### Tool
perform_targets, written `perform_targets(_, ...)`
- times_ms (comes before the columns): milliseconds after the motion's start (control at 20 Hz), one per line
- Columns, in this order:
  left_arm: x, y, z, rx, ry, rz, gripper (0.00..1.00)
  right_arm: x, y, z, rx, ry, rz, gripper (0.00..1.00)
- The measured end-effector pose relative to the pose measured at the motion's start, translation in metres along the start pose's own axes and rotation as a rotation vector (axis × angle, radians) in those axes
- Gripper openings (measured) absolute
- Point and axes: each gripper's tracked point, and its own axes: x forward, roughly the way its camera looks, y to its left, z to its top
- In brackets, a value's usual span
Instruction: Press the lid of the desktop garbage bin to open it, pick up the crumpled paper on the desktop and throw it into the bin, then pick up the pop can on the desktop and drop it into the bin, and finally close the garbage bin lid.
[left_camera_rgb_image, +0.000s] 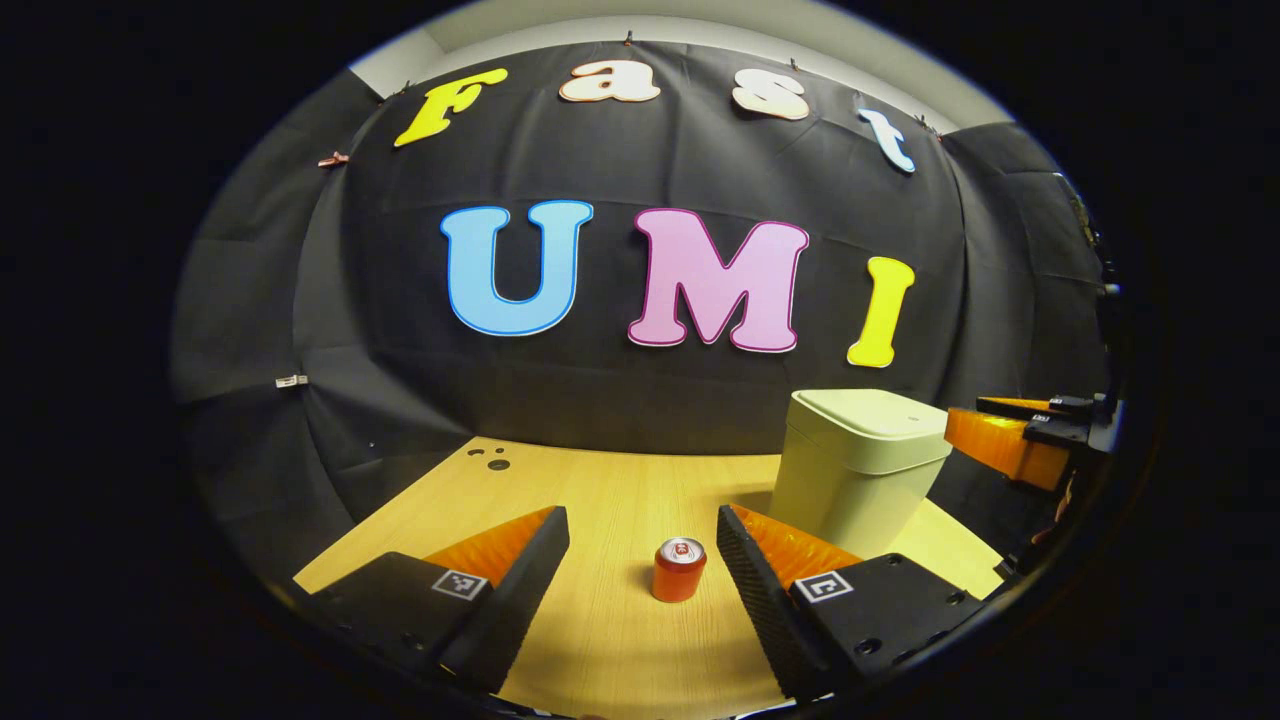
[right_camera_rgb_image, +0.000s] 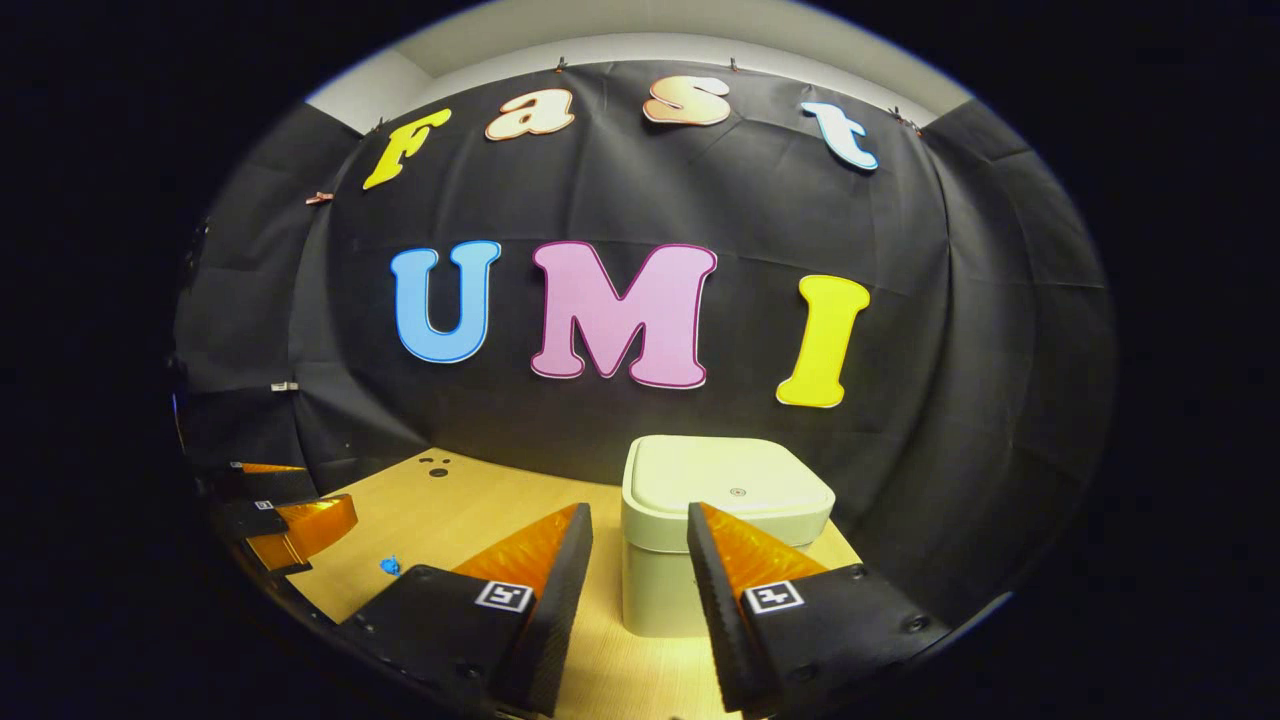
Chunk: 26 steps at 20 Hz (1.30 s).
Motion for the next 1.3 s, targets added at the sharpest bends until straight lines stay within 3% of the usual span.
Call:
perform_targets(100, 0.002, 0.001, 0.0, 0.002, 0.0, -0.005, 0.95, 0.002, 0.002, -0.002, 0.012, 0.015, 0.004, 0.5)
perform_targets(150, 0.003, 0.001, 0.0, 0.005, 0.001, -0.005, 0.95, 0.003, 0.001, -0.003, 0.018, 0.017, -0.002, 0.39)
perform_targets(200, 0.003, 0.002, -0.001, 0.008, 0.003, -0.005, 0.95, 0.003, -0.002, -0.002, 0.022, 0.015, -0.013, 0.41)
perform_targets(300, 0.004, 0.004, -0.001, 0.009, 0.003, -0.004, 0.96, 0.005, -0.005, -0.002, 0.027, 0.015, -0.031, 0.17)
perform_targets(500, 0.008, 0.006, -0.005, 0.004, 0.015, -0.003, 0.96, 0.01, 0.001, -0.003, 0.027, 0.029, -0.019, 0.05)
perform_targets(850, 0.017, 0.004, -0.006, 0.006, 0.02, -0.01, 0.96, 0.019, 0.021, -0.001, 0.001, 0.039, 0.085, 0.05)
perform_targets(1300, 0.032, 0.007, -0.012, -0.001, 0.041, -0.007, 0.96, 0.054, -0.01, 0.025, 0.004, 0.047, 0.034, 0.05)
